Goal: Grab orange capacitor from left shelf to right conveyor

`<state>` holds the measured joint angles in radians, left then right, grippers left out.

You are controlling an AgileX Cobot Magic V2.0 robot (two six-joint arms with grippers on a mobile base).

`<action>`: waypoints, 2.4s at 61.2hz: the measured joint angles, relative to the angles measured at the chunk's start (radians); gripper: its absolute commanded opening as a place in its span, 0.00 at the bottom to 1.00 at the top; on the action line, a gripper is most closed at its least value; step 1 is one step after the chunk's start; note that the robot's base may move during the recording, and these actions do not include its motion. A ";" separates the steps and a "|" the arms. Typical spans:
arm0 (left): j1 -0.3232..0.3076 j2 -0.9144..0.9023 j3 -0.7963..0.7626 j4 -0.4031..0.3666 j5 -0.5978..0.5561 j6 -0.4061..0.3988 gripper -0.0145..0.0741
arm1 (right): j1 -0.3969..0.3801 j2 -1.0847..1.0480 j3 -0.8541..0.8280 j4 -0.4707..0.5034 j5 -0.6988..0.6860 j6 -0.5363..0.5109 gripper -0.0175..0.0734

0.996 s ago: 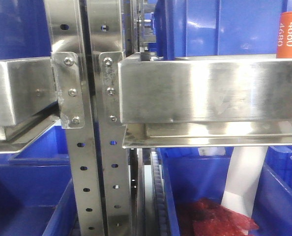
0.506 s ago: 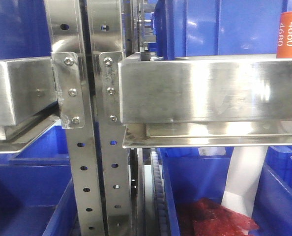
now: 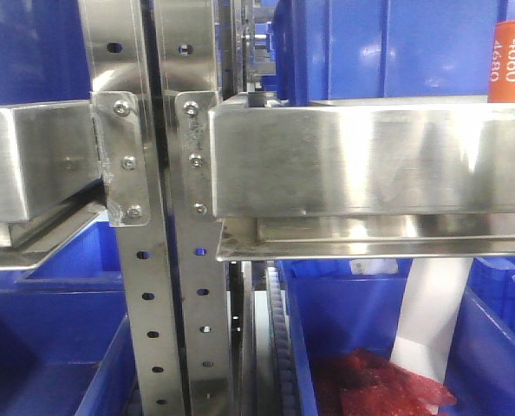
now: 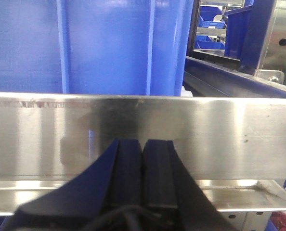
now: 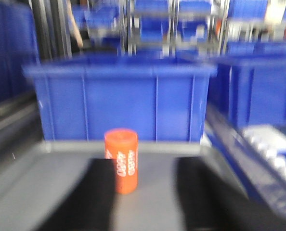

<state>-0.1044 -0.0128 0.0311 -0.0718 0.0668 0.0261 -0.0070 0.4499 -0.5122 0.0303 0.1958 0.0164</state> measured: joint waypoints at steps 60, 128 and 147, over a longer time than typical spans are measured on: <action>0.000 0.000 0.000 0.000 0.000 0.000 0.02 | 0.088 0.747 -0.007 -0.004 -0.629 0.054 0.88; 0.000 0.000 0.000 0.000 0.000 0.000 0.02 | 0.077 0.993 -0.112 -0.004 -0.714 0.058 0.50; 0.000 0.000 0.000 0.000 0.000 0.000 0.02 | 0.077 0.910 -0.112 -0.004 -0.675 0.058 0.25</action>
<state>-0.1044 -0.0128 0.0311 -0.0718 0.0668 0.0261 0.0699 1.3596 -0.6241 0.0265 -0.4790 0.0741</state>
